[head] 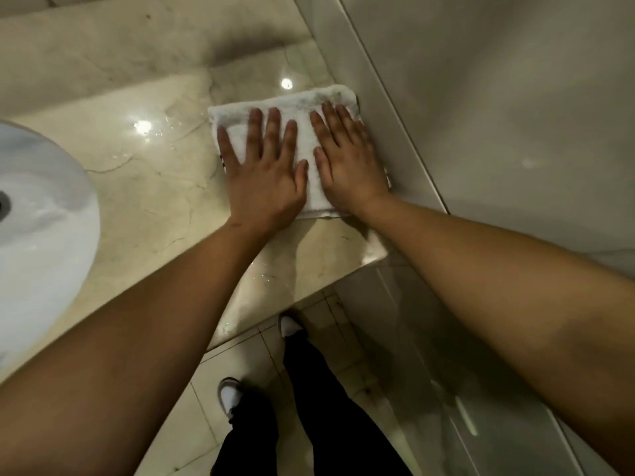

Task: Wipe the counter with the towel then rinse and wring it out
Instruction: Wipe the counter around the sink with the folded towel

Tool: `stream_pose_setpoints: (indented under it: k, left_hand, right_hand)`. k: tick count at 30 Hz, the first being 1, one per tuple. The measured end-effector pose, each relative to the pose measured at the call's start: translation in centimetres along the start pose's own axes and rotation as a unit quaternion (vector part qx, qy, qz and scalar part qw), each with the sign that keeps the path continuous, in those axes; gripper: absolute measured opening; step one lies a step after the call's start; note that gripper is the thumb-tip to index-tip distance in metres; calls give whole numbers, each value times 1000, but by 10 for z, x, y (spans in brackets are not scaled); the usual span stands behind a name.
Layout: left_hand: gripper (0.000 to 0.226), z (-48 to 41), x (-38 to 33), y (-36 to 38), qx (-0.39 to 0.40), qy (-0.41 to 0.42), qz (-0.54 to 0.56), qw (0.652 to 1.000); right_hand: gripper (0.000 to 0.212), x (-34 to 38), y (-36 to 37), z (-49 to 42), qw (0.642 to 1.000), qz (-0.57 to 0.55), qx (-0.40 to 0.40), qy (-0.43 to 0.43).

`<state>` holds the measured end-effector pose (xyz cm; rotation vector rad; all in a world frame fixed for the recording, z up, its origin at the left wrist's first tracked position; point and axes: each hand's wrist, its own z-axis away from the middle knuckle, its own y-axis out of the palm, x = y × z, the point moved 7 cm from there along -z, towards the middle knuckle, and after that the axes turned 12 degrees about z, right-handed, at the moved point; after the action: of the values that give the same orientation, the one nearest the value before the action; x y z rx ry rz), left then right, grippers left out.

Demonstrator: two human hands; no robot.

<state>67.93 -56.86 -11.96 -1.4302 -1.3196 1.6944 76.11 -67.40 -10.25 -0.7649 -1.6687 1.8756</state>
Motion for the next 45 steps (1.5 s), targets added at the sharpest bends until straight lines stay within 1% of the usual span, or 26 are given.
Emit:
stream_pose_setpoints:
  k: [2,6,8,12,14,19,21,25,31,33,35,39,42,45]
  left_hand:
    - [68,7,-2,-1,4,4,1,1000]
    - [69,33,-12,-1,21,14,5,1000]
    - [70,47,-15,-2,24,0,14,1000]
    - [68,61,-20,3,14,-43,26,999]
    - [68,69,-26,8,7,-60,27,998]
    - [67,100,-54,18,-15,-109,25,994]
    - [66,110,-60,21,-11,-117,31,993]
    - [67,122,-58,23,-12,-107,31,994]
    - [67,138,-40,13,-19,-92,42,995]
    - [68,138,-35,9,-19,-89,53,994]
    - [68,154,-9,-5,-26,-105,37,993]
    - [66,173,8,-11,-18,-97,35,995]
    - [66,196,43,-29,-32,-107,18,994]
    - [67,217,73,-45,-28,-117,-1,993]
  right_hand:
    - [62,1,-1,10,1000,5,2,3]
    - [61,4,1,36,999,8,33,5]
    - [61,7,1,45,999,4,40,-3]
    - [63,7,5,54,1000,6,19,-21]
    - [63,4,11,57,999,9,21,-37]
    - [61,-8,13,81,996,26,18,-81]
    - [61,-8,14,90,995,28,12,-91]
    - [62,-4,21,101,996,42,17,-79]
    - [61,17,19,109,995,41,-28,-87]
    - [61,20,20,109,995,45,-29,-80]
    - [62,53,16,108,994,43,-33,-98]
    - [63,78,20,115,996,49,-22,-73]
    - [63,121,17,117,995,27,-37,-86]
    - [64,162,13,118,994,22,-49,-96]
